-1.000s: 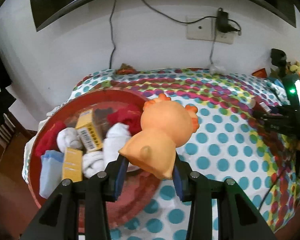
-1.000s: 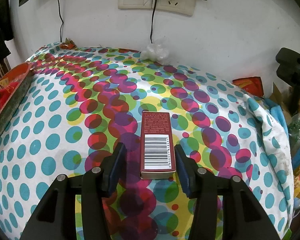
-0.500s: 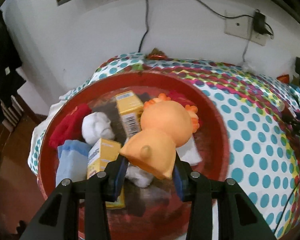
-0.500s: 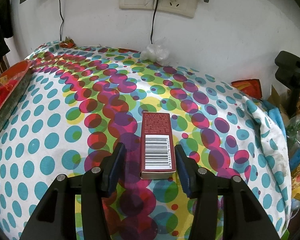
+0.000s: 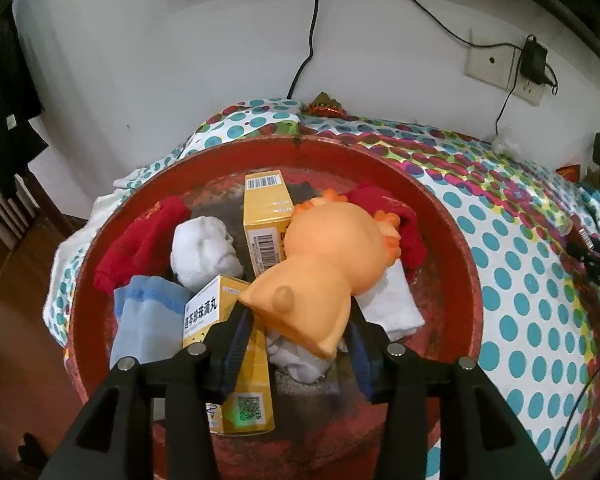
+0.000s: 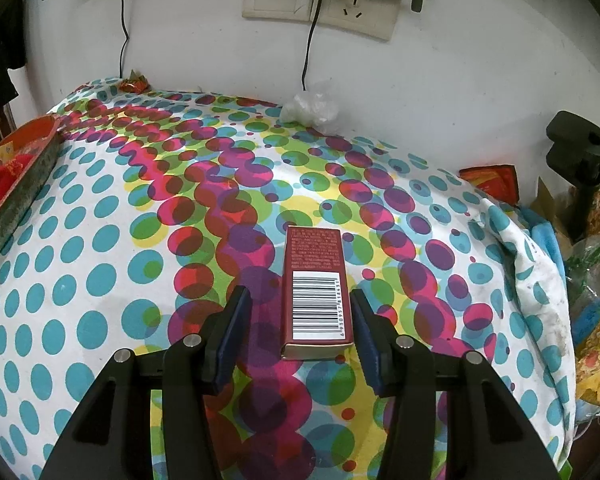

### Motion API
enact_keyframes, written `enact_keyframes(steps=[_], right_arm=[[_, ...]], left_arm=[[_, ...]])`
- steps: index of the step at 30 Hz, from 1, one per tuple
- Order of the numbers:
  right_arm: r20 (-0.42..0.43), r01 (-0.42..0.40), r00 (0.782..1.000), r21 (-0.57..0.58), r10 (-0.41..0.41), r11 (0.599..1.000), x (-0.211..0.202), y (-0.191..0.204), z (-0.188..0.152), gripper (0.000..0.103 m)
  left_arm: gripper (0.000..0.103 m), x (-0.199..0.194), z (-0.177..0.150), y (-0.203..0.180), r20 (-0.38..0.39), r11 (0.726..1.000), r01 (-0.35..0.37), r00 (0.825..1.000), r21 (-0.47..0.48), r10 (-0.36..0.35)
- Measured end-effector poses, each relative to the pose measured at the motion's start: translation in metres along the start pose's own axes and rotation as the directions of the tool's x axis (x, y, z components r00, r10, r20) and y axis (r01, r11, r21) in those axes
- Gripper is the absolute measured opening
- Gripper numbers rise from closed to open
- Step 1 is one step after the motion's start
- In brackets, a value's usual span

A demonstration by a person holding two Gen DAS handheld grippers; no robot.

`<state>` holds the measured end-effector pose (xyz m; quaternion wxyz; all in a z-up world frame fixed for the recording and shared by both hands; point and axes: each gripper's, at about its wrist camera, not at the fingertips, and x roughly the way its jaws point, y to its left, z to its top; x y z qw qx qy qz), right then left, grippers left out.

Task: Organize objects
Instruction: 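Carry the orange toy with the left gripper into the tray and release, then carry the small red box with the right gripper into the tray and release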

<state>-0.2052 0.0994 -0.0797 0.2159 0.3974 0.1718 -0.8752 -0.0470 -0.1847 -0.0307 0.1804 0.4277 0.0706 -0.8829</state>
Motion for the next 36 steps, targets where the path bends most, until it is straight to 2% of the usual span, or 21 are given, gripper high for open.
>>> enact_keyframes(steps=[6, 7, 10, 12, 16, 22, 26, 30, 36], right_arm=[[-0.006, 0.006, 1.0, 0.029, -0.006, 1.0, 0.002, -0.007, 0.0, 0.046], [-0.006, 0.008, 1.0, 0.034, -0.008, 0.999, 0.001, -0.006, 0.0, 0.043], [-0.016, 0.003, 1.0, 0.055, -0.002, 0.998, 0.001, -0.005, 0.0, 0.033], [-0.026, 0.008, 1.0, 0.071, -0.006, 0.997, 0.002, -0.003, 0.001, 0.027], [-0.039, 0.039, 0.999, 0.097, -0.035, 0.995, 0.001, -0.004, -0.002, 0.027], [-0.016, 0.029, 1.0, 0.144, -0.027, 0.989, -0.013, -0.004, -0.006, 0.027], [0.013, -0.016, 1.0, 0.124, 0.015, 0.992, -0.02, 0.011, 0.008, 0.027], [0.054, -0.1, 0.994, 0.084, 0.096, 0.991, -0.032, 0.036, 0.03, 0.027], [0.061, -0.253, 0.966, -0.006, 0.253, 0.967, -0.038, 0.092, 0.064, 0.027]], left_arm=[[0.066, -0.009, 0.0, 0.007, -0.002, 1.0, 0.03, 1.0, -0.003, -0.03], [0.073, -0.011, -0.001, 0.008, -0.003, 0.999, 0.032, 0.999, -0.003, -0.032], [0.078, -0.02, -0.005, 0.01, 0.006, 1.0, 0.024, 1.0, 0.01, -0.024], [0.079, -0.026, -0.009, 0.011, 0.012, 1.0, 0.018, 1.0, 0.024, -0.018], [0.079, -0.034, -0.015, 0.013, 0.007, 0.999, 0.019, 1.0, 0.031, -0.02], [0.079, -0.044, -0.026, 0.018, 0.015, 0.999, -0.013, 1.0, 0.051, 0.012], [0.079, -0.046, -0.029, 0.02, 0.001, 0.999, 0.003, 1.0, 0.044, -0.003], [0.079, -0.046, -0.029, 0.021, -0.007, 0.999, 0.009, 1.0, 0.037, -0.008], [0.079, -0.048, -0.028, 0.027, -0.013, 1.0, 0.007, 1.0, 0.018, -0.006]])
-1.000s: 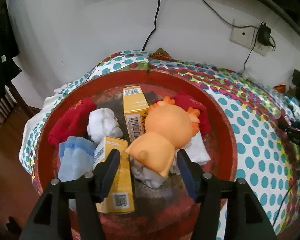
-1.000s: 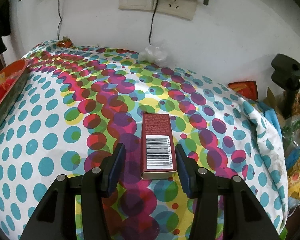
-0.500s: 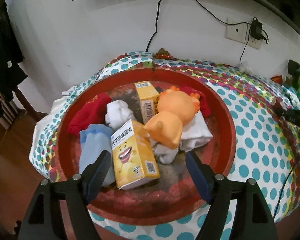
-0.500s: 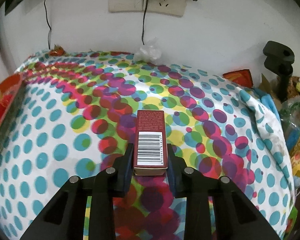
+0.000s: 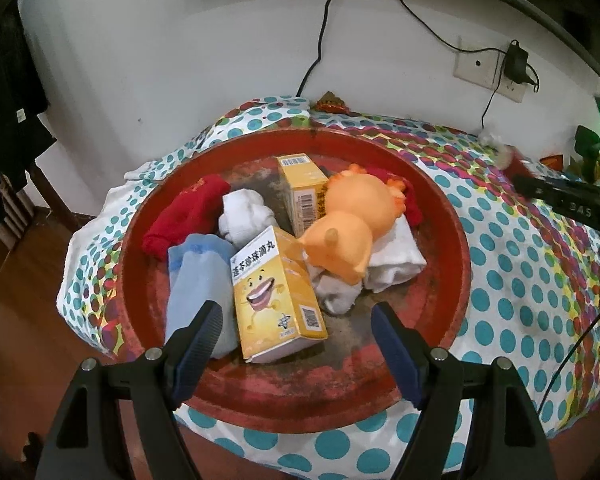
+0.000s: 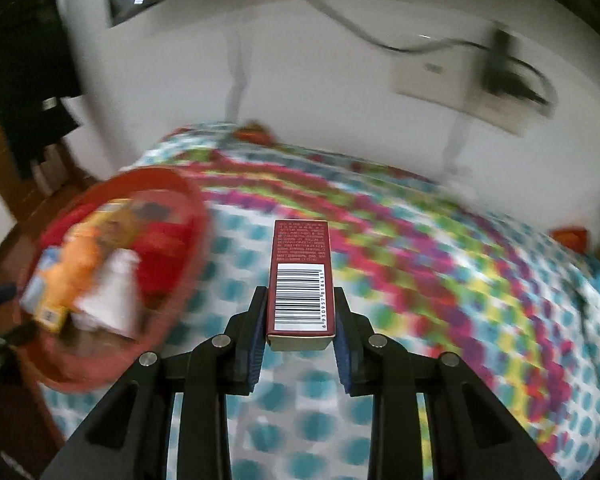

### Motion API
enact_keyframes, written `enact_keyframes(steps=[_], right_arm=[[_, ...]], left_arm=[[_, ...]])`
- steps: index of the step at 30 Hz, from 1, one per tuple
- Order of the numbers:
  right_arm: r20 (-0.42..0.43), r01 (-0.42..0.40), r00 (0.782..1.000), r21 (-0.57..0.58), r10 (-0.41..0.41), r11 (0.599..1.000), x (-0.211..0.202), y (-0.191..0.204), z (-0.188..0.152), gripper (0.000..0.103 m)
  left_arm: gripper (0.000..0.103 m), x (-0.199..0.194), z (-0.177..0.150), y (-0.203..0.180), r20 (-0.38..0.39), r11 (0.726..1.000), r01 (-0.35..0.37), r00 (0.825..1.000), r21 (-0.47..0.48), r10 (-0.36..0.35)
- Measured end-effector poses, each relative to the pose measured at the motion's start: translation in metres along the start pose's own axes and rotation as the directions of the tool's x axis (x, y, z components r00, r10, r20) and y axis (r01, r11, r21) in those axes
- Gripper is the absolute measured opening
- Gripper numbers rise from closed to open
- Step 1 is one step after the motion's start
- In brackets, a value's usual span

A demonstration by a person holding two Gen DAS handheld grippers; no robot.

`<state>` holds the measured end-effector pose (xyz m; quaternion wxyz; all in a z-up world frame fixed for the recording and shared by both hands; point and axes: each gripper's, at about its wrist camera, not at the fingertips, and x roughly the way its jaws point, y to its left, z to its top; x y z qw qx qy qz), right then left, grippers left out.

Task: Organize objects
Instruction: 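Carry the small red box with the right gripper into the tray and release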

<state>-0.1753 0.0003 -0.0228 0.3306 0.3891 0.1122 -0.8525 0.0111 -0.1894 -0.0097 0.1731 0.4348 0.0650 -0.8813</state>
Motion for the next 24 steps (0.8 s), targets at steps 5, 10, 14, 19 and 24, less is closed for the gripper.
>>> enact_keyframes(steps=[5, 10, 14, 19, 24], right_arm=[[-0.015, -0.094, 0.996, -0.06, 0.093, 0.994, 0.018, 0.051, 0.027, 0.027], [-0.039, -0.148, 0.989, -0.088, 0.145, 0.985, 0.032, 0.089, 0.047, 0.027], [-0.083, -0.151, 0.986, -0.121, 0.142, 0.981, 0.055, 0.118, 0.058, 0.027], [-0.102, -0.114, 0.99, -0.135, 0.1, 0.984, 0.059, 0.15, 0.054, 0.027], [-0.1, -0.073, 0.993, -0.163, 0.058, 0.984, 0.064, 0.197, 0.056, 0.029]], left_arm=[[0.079, 0.0, 0.002, 0.014, -0.002, 0.999, -0.017, 1.0, -0.039, 0.017], [0.079, 0.0, 0.003, 0.027, -0.007, 0.995, -0.085, 0.996, -0.053, 0.085], [0.079, 0.0, 0.003, 0.036, -0.014, 0.991, -0.122, 0.993, -0.064, 0.121], [0.079, -0.002, 0.002, 0.046, -0.024, 0.988, -0.125, 0.992, -0.088, 0.123], [0.079, 0.003, 0.002, 0.055, -0.059, 0.986, -0.094, 0.994, -0.134, 0.087]])
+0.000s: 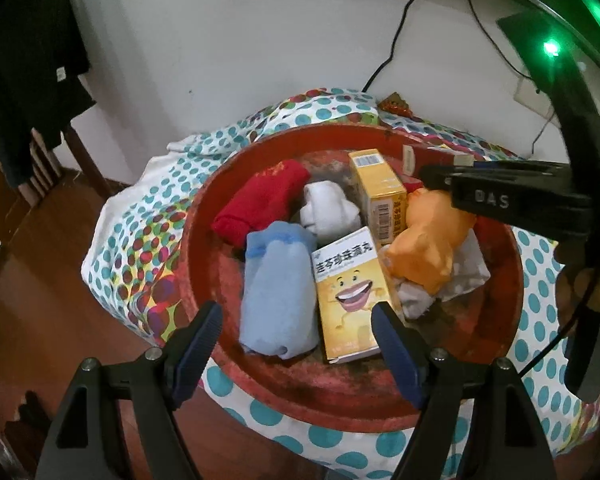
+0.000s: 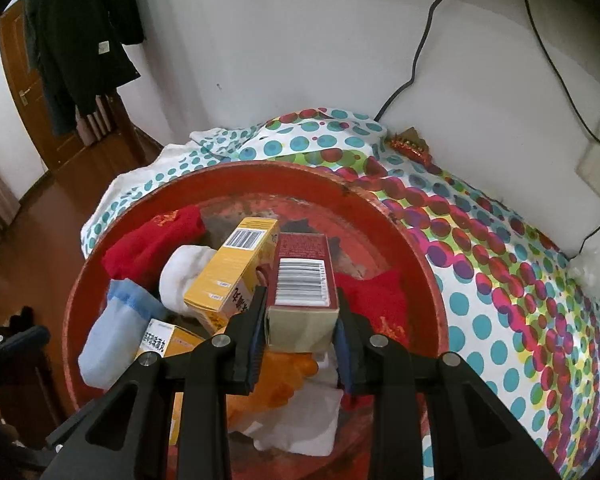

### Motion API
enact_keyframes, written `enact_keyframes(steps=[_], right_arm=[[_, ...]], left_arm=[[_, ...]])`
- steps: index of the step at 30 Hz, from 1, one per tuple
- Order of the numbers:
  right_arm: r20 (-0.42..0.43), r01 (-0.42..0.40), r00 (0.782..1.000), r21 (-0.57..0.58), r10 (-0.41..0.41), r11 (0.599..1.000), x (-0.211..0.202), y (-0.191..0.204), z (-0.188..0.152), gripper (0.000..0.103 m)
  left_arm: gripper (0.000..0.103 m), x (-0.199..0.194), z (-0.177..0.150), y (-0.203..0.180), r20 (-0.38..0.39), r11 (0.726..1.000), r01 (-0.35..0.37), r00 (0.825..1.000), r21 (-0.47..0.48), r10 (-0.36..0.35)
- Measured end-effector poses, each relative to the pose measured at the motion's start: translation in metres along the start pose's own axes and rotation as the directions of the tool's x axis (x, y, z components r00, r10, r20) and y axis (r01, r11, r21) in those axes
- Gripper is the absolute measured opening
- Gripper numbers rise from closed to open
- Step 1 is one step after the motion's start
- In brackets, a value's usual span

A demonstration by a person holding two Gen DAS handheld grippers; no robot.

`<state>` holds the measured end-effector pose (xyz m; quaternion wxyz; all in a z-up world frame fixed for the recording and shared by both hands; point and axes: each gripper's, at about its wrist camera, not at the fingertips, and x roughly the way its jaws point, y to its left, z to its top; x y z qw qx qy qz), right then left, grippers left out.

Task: Organize objects
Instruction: 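Carry the small red box with the right gripper into the tray and release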

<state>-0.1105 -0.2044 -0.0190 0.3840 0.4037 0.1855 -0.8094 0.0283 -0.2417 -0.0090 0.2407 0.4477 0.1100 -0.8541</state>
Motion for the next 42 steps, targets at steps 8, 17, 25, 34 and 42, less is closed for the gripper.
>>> enact_keyframes(steps=[8, 17, 25, 34, 42], right_arm=[[0.028, 0.033, 0.999, 0.0, -0.033, 0.999, -0.015, 0.008, -0.002, 0.069], [0.051, 0.124, 0.991, -0.058, -0.121, 0.991, -0.062, 0.023, -0.029, 0.099], [-0.036, 0.121, 0.992, -0.06, -0.123, 0.991, -0.065, 0.034, -0.061, 0.101], [-0.104, 0.102, 0.989, -0.031, -0.104, 0.994, -0.053, 0.036, -0.075, 0.101], [-0.125, 0.118, 0.984, -0.059, -0.125, 0.991, -0.049, 0.043, -0.081, 0.101]], left_arm=[[0.079, 0.003, -0.002, -0.006, -0.019, 0.999, -0.024, 1.0, 0.022, 0.024], [0.079, 0.002, 0.0, 0.001, -0.028, 0.999, -0.037, 0.999, 0.009, 0.037], [0.079, 0.002, 0.0, -0.002, -0.039, 0.999, -0.033, 0.999, 0.019, 0.034], [0.079, -0.005, -0.002, -0.008, 0.006, 0.998, -0.028, 1.0, 0.056, 0.028], [0.079, -0.008, -0.002, -0.015, 0.005, 0.996, -0.028, 1.0, 0.083, 0.028]])
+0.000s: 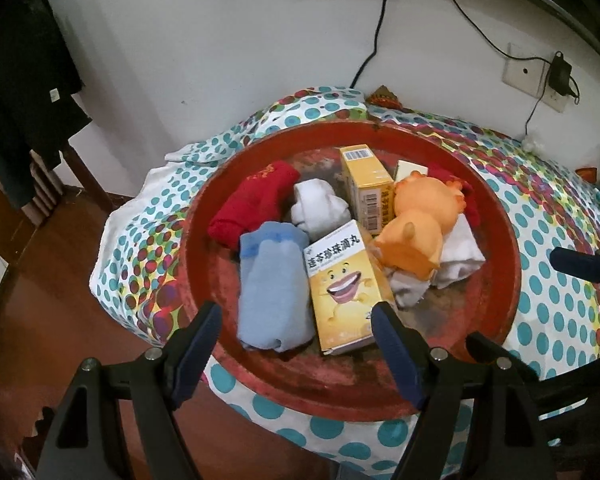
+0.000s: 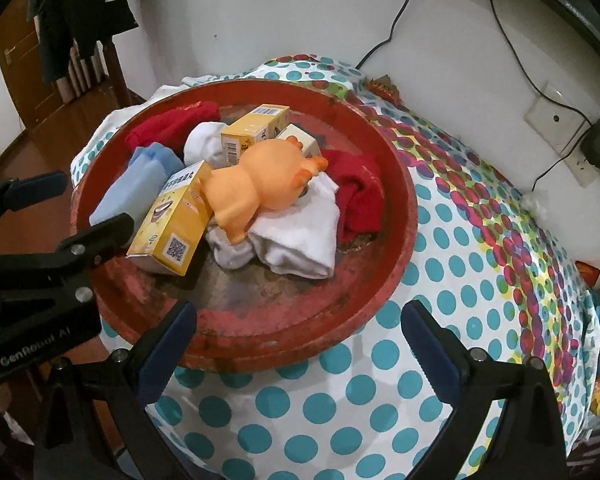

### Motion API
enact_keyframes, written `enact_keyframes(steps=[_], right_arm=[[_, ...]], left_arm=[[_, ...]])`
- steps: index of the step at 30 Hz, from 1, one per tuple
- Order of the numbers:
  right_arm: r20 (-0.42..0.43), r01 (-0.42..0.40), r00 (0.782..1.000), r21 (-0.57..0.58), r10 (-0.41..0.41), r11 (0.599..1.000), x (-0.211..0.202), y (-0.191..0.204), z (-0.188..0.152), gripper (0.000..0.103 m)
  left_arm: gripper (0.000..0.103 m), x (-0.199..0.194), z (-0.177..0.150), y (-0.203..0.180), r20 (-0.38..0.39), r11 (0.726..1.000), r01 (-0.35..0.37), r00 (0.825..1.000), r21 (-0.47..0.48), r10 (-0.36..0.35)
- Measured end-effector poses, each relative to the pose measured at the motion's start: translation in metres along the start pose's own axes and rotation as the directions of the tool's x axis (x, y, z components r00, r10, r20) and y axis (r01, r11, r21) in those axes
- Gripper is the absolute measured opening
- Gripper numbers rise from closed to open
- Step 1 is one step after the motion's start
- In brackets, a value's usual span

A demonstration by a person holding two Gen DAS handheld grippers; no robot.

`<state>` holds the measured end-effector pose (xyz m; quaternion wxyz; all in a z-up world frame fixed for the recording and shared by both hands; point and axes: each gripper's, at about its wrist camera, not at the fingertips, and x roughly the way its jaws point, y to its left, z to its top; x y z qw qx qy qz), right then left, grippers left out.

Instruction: Organize objects

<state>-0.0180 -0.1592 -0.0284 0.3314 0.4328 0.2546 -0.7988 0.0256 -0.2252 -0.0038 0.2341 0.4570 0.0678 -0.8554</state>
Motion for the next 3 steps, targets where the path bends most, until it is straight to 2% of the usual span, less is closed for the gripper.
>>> enact_keyframes(steps=[3], right_arm=[[-0.004, 0.004, 1.0, -0.002, -0.004, 1.0, -0.0003, 0.0023, -0.0006, 0.101]], left_arm=[[0.079, -0.005, 0.0004, -0.0038, 0.018, 1.0, -0.018, 1.0, 0.018, 0.017]])
